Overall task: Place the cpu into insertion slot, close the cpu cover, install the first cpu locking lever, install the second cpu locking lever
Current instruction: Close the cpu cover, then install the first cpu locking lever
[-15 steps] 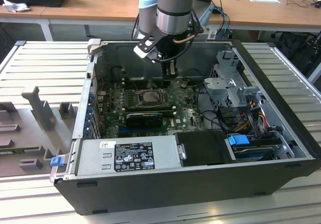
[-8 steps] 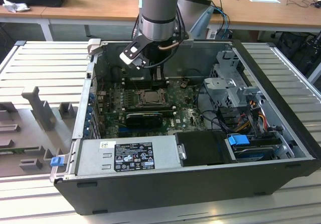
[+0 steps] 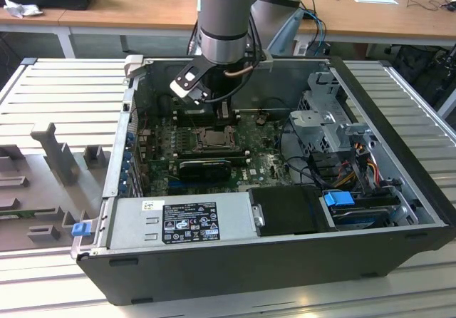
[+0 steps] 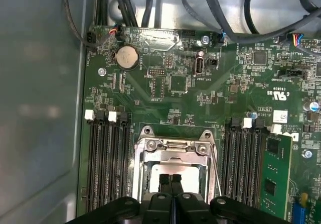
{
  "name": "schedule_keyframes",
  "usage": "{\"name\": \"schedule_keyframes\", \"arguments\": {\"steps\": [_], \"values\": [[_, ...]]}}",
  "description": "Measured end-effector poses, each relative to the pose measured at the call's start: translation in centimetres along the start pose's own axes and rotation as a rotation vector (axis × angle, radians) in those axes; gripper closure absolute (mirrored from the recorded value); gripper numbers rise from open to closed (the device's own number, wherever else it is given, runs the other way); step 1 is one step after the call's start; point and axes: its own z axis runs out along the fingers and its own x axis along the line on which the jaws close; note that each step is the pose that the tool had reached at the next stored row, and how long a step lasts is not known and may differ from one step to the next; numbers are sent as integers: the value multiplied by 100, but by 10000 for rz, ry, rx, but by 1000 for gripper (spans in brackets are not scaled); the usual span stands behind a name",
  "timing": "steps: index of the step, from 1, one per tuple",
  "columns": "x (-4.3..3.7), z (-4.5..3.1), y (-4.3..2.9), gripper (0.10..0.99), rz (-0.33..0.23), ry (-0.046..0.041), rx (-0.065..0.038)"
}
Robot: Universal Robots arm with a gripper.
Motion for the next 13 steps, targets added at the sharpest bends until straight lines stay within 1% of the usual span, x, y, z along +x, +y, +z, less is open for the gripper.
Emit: {"name": "schedule_keyframes", "arguments": {"steps": [1,6,11,13], "values": [[0,1,-6,980,0,-1,0],[2,5,-94,980,-1,4,-1],[5,5,-139,980,-1,12,-1],[6,-10,-150,980,-1,13,-1]]}}
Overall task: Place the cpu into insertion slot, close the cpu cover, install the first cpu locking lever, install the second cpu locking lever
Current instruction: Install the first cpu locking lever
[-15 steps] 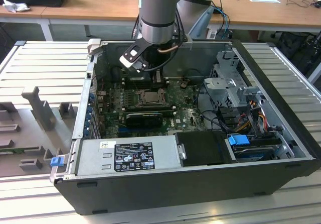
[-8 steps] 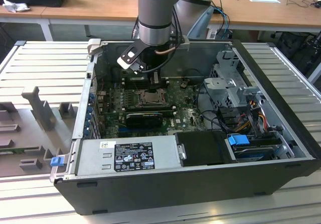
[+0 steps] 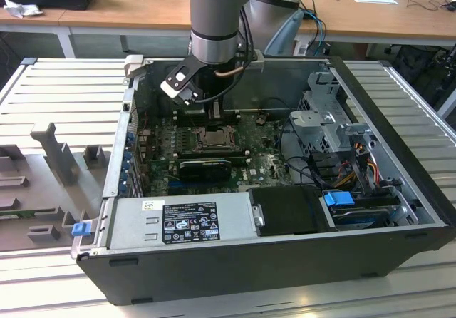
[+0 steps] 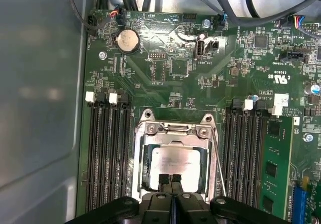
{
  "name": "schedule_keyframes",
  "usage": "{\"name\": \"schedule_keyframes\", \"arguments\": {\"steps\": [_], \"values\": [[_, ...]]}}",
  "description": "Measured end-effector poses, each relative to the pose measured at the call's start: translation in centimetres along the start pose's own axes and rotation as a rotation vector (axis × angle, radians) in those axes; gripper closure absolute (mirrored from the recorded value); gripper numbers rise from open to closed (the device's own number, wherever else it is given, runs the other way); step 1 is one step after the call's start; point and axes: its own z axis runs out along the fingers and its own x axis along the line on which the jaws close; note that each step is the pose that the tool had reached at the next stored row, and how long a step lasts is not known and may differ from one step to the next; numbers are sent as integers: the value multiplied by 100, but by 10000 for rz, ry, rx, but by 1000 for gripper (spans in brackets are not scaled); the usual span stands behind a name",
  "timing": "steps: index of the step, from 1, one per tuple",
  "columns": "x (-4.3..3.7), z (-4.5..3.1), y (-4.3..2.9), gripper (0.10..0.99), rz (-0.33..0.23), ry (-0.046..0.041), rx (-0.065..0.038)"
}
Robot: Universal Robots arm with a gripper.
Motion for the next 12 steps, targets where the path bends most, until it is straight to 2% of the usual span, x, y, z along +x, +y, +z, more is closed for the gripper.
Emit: {"name": "schedule_keyframes", "arguments": {"steps": [8,10,12], "values": [[2,-57,1,980,0,-1,1],[3,-80,1,980,0,-1,0],[5,-138,2,980,0,-1,0]]}}
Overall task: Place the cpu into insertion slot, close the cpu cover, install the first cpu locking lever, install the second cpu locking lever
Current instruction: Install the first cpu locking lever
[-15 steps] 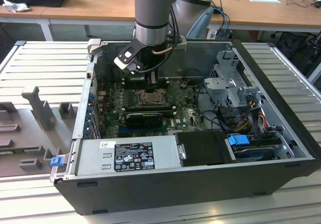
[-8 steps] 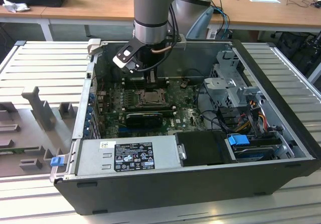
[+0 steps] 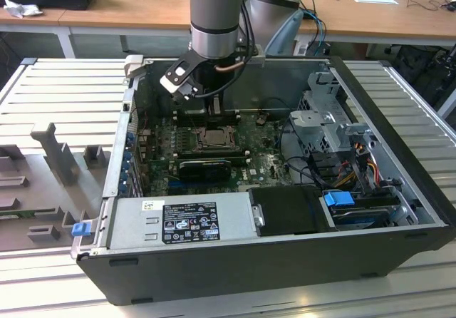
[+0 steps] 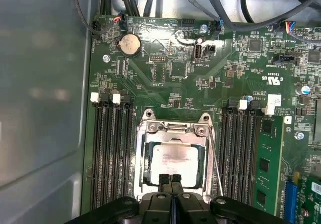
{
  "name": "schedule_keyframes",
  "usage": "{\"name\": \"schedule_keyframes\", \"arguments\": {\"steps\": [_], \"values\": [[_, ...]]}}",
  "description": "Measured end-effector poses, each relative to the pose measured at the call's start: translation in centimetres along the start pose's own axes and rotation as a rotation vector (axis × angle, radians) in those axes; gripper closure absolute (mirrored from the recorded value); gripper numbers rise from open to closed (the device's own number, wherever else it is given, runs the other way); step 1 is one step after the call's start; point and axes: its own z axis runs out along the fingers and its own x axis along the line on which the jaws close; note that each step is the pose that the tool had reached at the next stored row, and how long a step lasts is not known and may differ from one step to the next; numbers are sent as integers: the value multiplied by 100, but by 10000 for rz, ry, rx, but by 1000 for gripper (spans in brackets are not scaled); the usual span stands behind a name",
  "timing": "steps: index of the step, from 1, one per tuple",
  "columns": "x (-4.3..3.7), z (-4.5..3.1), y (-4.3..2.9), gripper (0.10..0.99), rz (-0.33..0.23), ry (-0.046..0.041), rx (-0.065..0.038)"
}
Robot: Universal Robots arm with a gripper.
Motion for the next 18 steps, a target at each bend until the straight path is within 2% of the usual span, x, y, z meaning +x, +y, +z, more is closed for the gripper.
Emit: {"name": "schedule_keyframes", "arguments": {"steps": [5,11,15,18], "values": [[7,-207,2,980,0,-1,1],[13,-405,5,980,0,-4,0],[16,-501,7,980,0,-3,0],[17,-510,4,980,-85,-2,2]]}}
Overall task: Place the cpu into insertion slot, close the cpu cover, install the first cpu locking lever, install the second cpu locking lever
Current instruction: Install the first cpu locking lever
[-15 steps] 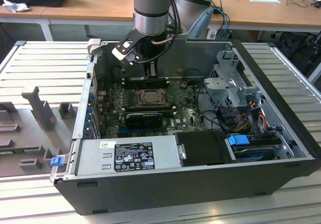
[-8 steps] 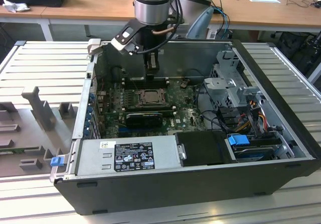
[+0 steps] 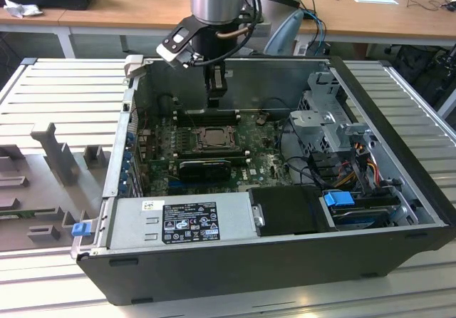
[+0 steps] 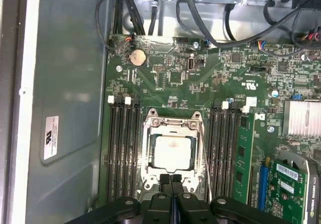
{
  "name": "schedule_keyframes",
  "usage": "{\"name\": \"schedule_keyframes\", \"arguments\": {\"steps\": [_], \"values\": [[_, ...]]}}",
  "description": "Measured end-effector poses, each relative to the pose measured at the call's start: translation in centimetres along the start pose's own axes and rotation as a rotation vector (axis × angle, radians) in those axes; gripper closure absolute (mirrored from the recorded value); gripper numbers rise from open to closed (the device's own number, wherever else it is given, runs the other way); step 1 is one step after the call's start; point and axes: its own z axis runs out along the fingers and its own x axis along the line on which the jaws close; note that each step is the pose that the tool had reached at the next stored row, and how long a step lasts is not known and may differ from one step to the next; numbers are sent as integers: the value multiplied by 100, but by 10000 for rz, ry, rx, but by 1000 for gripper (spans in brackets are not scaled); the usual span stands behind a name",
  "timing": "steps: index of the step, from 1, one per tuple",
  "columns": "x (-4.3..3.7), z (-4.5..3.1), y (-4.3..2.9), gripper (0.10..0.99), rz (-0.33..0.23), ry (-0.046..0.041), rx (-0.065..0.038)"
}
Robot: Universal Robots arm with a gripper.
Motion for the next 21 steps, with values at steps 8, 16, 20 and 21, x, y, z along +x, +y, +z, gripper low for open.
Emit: {"name": "schedule_keyframes", "arguments": {"steps": [8,16,20,21], "values": [[0,4,-5,980,-1242,-18,44],[0,6,-5,980,-1742,-9,59],[0,10,-5,980,-2477,4,80],[0,11,-5,980,-2657,7,85]]}}
